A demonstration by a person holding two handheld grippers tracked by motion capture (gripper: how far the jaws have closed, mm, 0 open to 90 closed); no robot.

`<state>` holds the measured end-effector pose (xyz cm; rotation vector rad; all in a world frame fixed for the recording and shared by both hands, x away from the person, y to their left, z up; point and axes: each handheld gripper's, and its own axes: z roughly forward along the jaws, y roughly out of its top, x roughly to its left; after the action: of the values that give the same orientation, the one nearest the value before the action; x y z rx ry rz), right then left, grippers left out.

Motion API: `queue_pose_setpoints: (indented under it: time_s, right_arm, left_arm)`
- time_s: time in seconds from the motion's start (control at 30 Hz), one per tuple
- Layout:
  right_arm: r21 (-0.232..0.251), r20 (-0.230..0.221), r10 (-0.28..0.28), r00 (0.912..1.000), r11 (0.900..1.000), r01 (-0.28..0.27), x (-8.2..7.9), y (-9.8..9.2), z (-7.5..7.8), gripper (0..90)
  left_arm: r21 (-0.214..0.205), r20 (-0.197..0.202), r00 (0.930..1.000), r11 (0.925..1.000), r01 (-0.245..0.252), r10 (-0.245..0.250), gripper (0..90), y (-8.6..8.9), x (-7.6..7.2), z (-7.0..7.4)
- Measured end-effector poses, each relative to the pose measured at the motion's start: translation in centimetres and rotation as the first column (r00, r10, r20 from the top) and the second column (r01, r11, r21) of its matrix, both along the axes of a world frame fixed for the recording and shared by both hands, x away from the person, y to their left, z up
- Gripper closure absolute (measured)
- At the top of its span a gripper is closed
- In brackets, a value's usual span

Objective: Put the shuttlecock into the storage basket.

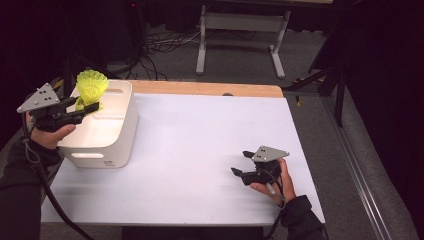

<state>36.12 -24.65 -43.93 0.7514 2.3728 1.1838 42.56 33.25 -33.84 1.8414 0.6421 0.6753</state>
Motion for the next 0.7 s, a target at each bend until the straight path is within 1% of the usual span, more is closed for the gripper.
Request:
queue_pose_setpoints:
  time_s: [0.07,0.17,0.2,0.23,0.27,0.3,0.33,0.37,0.4,0.43,0.47,0.5,0.53,0.57,0.6,0.67,0.7]
  right_arm:
    - [-0.002,-0.013,0.002,0.9999,1.0000,-0.002,0.1,0.0,-0.2,28.2]
    - [-0.005,-0.026,0.008,0.9996,1.0000,-0.008,0.3,0.1,-0.5,28.2]
    - [-0.007,-0.030,0.009,0.9995,0.9999,-0.010,0.3,0.1,-0.6,28.2]
    - [-0.006,-0.035,0.011,0.9993,0.9999,-0.011,0.4,0.2,-0.7,28.2]
    - [-0.004,-0.041,0.013,0.9991,0.9999,-0.013,0.5,0.2,-0.8,28.2]
    - [-0.004,-0.041,0.013,0.9991,0.9999,-0.013,0.5,0.2,-0.8,28.2]
    - [-0.005,-0.055,0.016,0.9984,0.9999,-0.016,0.6,0.3,-1.0,28.3]
    - [-0.007,-0.058,0.019,0.9981,0.9998,-0.020,0.6,0.4,-1.1,28.3]
    - [-0.007,-0.058,0.019,0.9981,0.9998,-0.020,0.6,0.4,-1.1,28.3]
    - [-0.010,-0.062,0.021,0.9979,0.9997,-0.022,0.7,0.4,-1.2,28.4]
    - [-0.016,-0.067,0.026,0.9974,0.9995,-0.027,0.7,0.6,-1.3,28.3]
    - [-0.020,-0.068,0.029,0.9973,0.9994,-0.030,0.7,0.6,-1.3,28.4]
    - [-0.020,-0.073,0.034,0.9968,0.9992,-0.036,0.7,0.7,-1.4,28.6]
    - [-0.023,-0.076,0.035,0.9965,0.9990,-0.037,0.7,0.7,-1.4,28.6]
    - [-0.022,-0.078,0.037,0.9962,0.9990,-0.039,0.7,0.7,-1.4,28.6]
    - [-0.026,-0.086,0.038,0.9955,0.9988,-0.041,0.7,0.8,-1.5,28.6]
    - [-0.027,-0.088,0.039,0.9954,0.9988,-0.042,0.7,0.8,-1.5,28.7]
  left_arm:
    - [0.014,-0.024,0.9996,0.9998,-0.017,0.017,61.9,0.4,0.6,0.0]
    - [0.027,-0.068,0.9976,0.9996,-0.012,0.014,61.9,0.6,1.5,-0.3]
    - [0.027,-0.068,0.9976,0.9996,-0.012,0.014,61.9,0.6,1.5,-0.3]
    - [0.053,-0.093,0.9954,0.9984,-0.019,0.024,61.9,0.6,2.0,-0.5]
    - [0.062,-0.100,0.9949,0.9980,-0.009,0.015,61.9,0.5,2.1,-0.5]
    - [0.062,-0.100,0.9949,0.9980,-0.009,0.015,61.9,0.5,2.1,-0.5]
    - [0.075,-0.120,0.9928,0.9972,0.003,0.006,61.9,0.1,2.6,-0.4]
    - [0.102,-0.134,0.9910,0.9947,0.013,0.001,62.0,-0.1,2.9,-0.4]
    - [0.102,-0.134,0.9910,0.9947,0.013,0.001,62.0,-0.1,2.9,-0.4]
    - [0.144,-0.142,0.9896,0.9896,-0.002,0.022,62.0,-0.5,3.3,-0.5]
    - [0.169,-0.163,0.9860,0.9855,-0.009,0.037,62.0,-0.8,3.7,-0.6]
    - [0.192,-0.186,0.9816,0.9813,-0.009,0.045,62.0,-1.0,4.1,-0.7]
    - [0.227,-0.207,0.9762,0.9738,-0.018,0.066,62.0,-1.3,4.7,-0.6]
    - [0.236,-0.204,0.9756,0.9714,-0.031,0.081,62.1,-1.5,4.9,-0.6]
    - [0.245,-0.215,0.9726,0.9690,-0.034,0.089,62.1,-1.6,5.3,-0.6]
    - [0.269,-0.245,0.9655,0.9630,-0.019,0.088,62.1,-2.1,5.9,-0.7]
    - [0.288,-0.273,0.9575,0.9575,-0.010,0.093,62.0,-2.4,6.3,-0.9]
